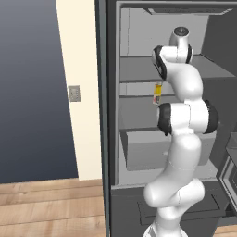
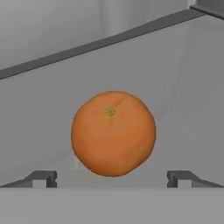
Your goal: Pick the orange and tangerine from the fridge and place them on the plate next to the blender to make a fruit smoothie.
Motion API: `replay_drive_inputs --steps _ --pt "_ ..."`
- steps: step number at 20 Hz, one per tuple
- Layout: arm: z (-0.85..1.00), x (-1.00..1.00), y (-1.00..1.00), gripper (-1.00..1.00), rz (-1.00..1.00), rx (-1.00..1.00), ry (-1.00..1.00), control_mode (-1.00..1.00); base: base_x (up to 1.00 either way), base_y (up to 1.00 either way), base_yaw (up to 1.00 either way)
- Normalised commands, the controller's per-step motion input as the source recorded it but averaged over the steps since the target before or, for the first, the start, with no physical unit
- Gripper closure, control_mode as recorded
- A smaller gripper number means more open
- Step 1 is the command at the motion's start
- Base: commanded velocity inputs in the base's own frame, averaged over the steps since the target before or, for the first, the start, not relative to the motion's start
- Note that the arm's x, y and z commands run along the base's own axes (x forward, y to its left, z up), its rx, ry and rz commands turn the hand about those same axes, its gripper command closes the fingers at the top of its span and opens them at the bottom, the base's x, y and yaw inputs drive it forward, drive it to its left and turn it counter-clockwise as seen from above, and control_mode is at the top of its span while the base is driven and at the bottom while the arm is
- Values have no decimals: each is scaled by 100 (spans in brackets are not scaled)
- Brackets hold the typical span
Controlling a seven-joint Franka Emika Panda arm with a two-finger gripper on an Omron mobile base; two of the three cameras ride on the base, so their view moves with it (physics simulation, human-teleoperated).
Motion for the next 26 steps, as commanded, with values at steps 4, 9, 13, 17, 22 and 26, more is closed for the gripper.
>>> replay_drive_inputs --steps 4,9,13,17,22,26 --pt "-7 51 -6 -100 3 0 0 -100 0 0 0" --pt "-2 53 -11 -100 4 0 0 -100 0 0 0" --pt "-25 28 -5 -100 3 0 0 -100 0 0 0" --pt "-94 -30 6 100 0 -12 0 -100 0 0 0" --pt "-80 -44 6 100 0 -7 -5 -100 0 0 0" --pt "-16 -57 19 100 0 0 -35 -100 0 0 0"
